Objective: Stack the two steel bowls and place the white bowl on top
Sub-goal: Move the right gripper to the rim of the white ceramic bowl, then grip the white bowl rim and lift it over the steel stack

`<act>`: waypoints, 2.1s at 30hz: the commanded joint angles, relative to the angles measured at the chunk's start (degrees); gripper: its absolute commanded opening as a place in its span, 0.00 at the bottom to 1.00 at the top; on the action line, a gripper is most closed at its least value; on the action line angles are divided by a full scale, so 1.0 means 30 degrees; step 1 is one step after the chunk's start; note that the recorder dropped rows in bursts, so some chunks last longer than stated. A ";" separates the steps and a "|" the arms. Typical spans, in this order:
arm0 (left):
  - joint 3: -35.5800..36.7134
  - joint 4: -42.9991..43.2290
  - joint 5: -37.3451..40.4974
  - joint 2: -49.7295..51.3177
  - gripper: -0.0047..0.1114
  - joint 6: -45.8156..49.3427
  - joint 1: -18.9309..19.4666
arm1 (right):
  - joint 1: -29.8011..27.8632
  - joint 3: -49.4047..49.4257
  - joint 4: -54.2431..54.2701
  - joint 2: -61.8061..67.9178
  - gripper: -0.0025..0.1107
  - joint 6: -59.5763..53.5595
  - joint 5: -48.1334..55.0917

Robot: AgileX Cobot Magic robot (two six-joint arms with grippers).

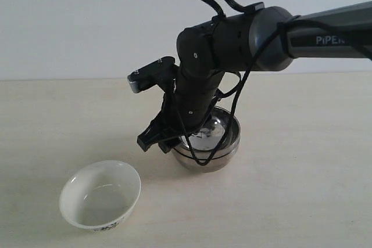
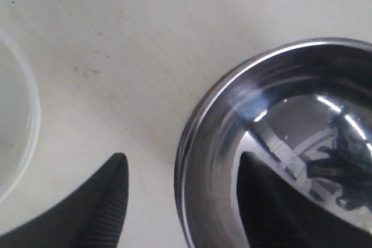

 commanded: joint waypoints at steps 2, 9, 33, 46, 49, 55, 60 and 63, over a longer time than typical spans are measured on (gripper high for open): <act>0.0065 -0.0131 -0.0114 -0.0072 0.07 -0.0188 0.0003 | -0.0035 0.0071 -0.0015 -0.1742 0.46 -0.0015 -0.0075; 0.0065 -0.0131 -0.0114 -0.0072 0.07 -0.0188 0.0003 | 0.1203 0.0071 0.1855 -0.3075 0.46 -0.1146 -0.0086; 0.0065 -0.0131 -0.0114 -0.0072 0.07 -0.0188 0.0003 | 0.3333 0.0071 0.1321 0.1174 0.46 -0.1553 -0.4643; 0.0065 -0.0131 -0.0114 -0.0072 0.07 -0.0188 0.0003 | 0.2644 0.0071 0.0966 0.2491 0.46 -0.1390 -0.4537; 0.0065 -0.0131 -0.0114 -0.0072 0.07 -0.0188 0.0003 | 0.2644 0.0071 0.0966 0.2913 0.46 -0.1324 -0.4537; 0.0065 -0.0131 -0.0114 -0.0072 0.07 -0.0188 0.0003 | 0.2644 0.0071 0.0966 0.3039 0.03 -0.1324 -0.3944; 0.0065 -0.0131 -0.0114 -0.0072 0.07 -0.0188 0.0003 | 0.2644 0.0071 0.1279 0.1908 0.02 -0.0832 -0.3525; 0.0065 -0.0131 -0.0114 -0.0072 0.07 -0.0188 0.0003 | 0.2429 0.0071 0.1644 0.0683 0.02 -0.0357 -0.3023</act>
